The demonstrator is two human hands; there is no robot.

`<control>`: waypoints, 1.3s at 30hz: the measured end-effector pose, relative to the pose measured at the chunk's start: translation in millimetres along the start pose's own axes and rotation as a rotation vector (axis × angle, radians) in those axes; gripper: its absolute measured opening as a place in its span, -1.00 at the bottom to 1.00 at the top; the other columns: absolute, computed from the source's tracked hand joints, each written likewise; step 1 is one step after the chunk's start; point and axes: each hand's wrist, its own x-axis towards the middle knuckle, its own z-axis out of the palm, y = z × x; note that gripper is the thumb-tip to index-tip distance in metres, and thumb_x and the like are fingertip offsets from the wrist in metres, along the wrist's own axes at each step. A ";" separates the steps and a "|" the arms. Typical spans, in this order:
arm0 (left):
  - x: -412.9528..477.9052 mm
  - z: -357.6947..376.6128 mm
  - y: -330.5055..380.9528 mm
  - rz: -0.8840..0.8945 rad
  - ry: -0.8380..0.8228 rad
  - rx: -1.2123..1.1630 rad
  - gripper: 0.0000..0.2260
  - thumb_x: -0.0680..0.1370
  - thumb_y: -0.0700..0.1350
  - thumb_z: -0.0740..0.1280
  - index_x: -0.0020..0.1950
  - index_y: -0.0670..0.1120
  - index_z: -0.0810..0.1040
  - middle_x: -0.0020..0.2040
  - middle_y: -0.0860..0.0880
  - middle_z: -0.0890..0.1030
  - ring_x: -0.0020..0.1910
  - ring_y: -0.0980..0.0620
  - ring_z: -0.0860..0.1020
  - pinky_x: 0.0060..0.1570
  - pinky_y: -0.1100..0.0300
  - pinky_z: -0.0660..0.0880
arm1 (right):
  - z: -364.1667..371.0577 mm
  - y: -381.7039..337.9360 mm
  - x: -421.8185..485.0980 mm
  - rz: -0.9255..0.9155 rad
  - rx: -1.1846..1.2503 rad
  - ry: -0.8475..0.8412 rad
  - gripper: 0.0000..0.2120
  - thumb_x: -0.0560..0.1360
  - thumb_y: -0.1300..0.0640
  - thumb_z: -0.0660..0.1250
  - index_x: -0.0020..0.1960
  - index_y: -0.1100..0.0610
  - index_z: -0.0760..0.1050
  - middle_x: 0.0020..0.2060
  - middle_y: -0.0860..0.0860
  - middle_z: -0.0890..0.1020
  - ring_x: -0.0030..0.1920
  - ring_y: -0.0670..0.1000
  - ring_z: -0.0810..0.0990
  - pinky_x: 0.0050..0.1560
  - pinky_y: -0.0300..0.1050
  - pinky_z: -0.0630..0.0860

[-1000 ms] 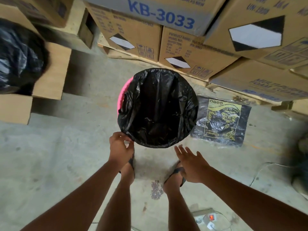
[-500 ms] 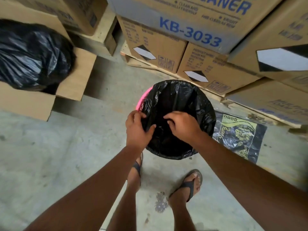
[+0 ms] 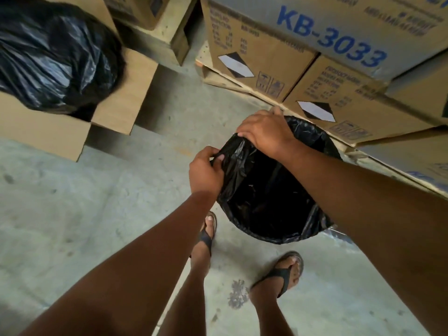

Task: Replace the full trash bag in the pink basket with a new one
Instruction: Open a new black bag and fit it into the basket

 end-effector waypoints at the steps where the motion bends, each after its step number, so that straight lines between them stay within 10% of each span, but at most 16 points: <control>1: 4.8 -0.6 0.2 -0.037 -0.023 -0.039 -0.94 0.51 -0.16 0.36 -0.11 0.00 0.58 -0.17 0.06 0.64 -0.22 0.00 0.62 -0.15 0.19 0.53 | -4.6 0.5 7.1 0.019 -0.015 -0.031 -0.80 0.60 -0.08 0.26 0.05 -0.08 0.64 0.02 -0.05 0.69 0.07 0.14 0.58 0.09 0.11 0.25; 7: 37.3 0.1 -19.3 -0.315 -0.230 -0.167 -0.94 0.47 -0.13 0.47 -0.19 -0.02 0.63 -0.22 -0.03 0.68 -0.24 -0.01 0.63 -0.08 0.05 0.63 | -21.8 -5.6 65.9 0.217 0.065 -0.480 -0.82 0.54 -0.07 0.34 -0.20 -0.04 0.53 -0.05 -0.02 0.64 0.11 0.15 0.59 0.19 0.12 0.45; 10: 50.5 12.5 -22.3 -0.460 -0.272 -0.168 -0.95 0.45 -0.19 0.46 -0.12 -0.08 0.63 -0.13 -0.14 0.69 -0.25 -0.12 0.62 -0.24 -0.16 0.66 | -8.0 -16.0 89.1 0.326 -0.086 -0.580 -0.81 0.51 -0.06 0.38 0.01 0.04 0.54 0.13 0.12 0.60 0.22 0.23 0.53 0.30 0.25 0.33; 17: 61.5 -2.0 -32.1 -0.833 -0.466 -0.415 -0.18 0.37 0.05 0.58 0.47 -0.23 0.29 0.27 -0.17 0.55 0.16 -0.11 0.59 0.00 -0.03 0.63 | 10.6 -16.0 51.1 0.327 0.193 0.029 -0.70 0.57 0.01 0.25 0.27 -0.05 0.53 0.13 0.00 0.64 0.20 0.15 0.53 0.19 0.13 0.38; 22: 9.8 -24.9 1.5 0.066 -0.174 0.132 -0.56 0.59 0.00 0.31 0.43 -0.10 0.37 0.38 -0.11 0.48 0.37 -0.07 0.42 0.35 0.14 0.33 | 5.1 -16.4 -79.4 0.307 0.218 0.184 -0.81 0.56 0.06 0.28 0.11 -0.08 0.62 0.03 -0.09 0.65 0.06 0.06 0.56 -0.01 0.01 0.40; 25: -44.9 -3.5 22.5 0.411 -0.461 0.132 -0.53 0.58 -0.04 0.28 0.47 -0.11 0.32 0.43 -0.11 0.43 0.44 -0.07 0.35 0.43 0.10 0.31 | 12.8 -14.9 -166.2 0.465 0.074 0.121 -0.80 0.45 0.09 0.42 0.03 -0.13 0.68 0.19 -0.06 0.63 0.23 0.14 0.52 0.10 0.12 0.33; 29: -101.6 49.8 28.5 0.536 -0.773 0.319 -0.28 0.54 0.14 0.29 0.57 -0.16 0.12 0.57 -0.12 0.23 0.58 -0.09 0.11 0.52 -0.02 0.17 | 19.3 -8.2 -250.3 0.855 0.120 0.195 -0.71 0.45 0.09 0.45 0.14 -0.14 0.66 0.46 0.17 0.36 0.43 0.28 0.30 0.30 0.31 0.34; 32: -126.4 85.0 28.0 0.497 -1.026 0.547 0.00 0.44 0.30 0.34 0.60 -0.12 -0.17 0.63 -0.05 -0.07 0.60 -0.06 -0.14 0.56 -0.11 -0.03 | 28.0 -2.8 -276.7 0.920 0.412 0.384 -0.71 0.49 0.22 0.44 0.17 -0.02 0.65 0.30 0.21 0.52 0.28 0.15 0.50 0.27 0.23 0.51; 39: -151.5 129.4 13.4 0.473 -1.112 0.902 -0.18 0.57 -0.09 0.27 0.57 -0.11 -0.31 0.63 -0.02 -0.20 0.59 -0.15 -0.20 0.51 -0.25 -0.02 | 34.5 5.0 -287.7 0.960 0.558 0.585 -0.74 0.54 0.35 0.30 0.16 0.18 0.66 -0.05 0.10 0.67 -0.11 0.01 0.64 0.01 -0.20 0.56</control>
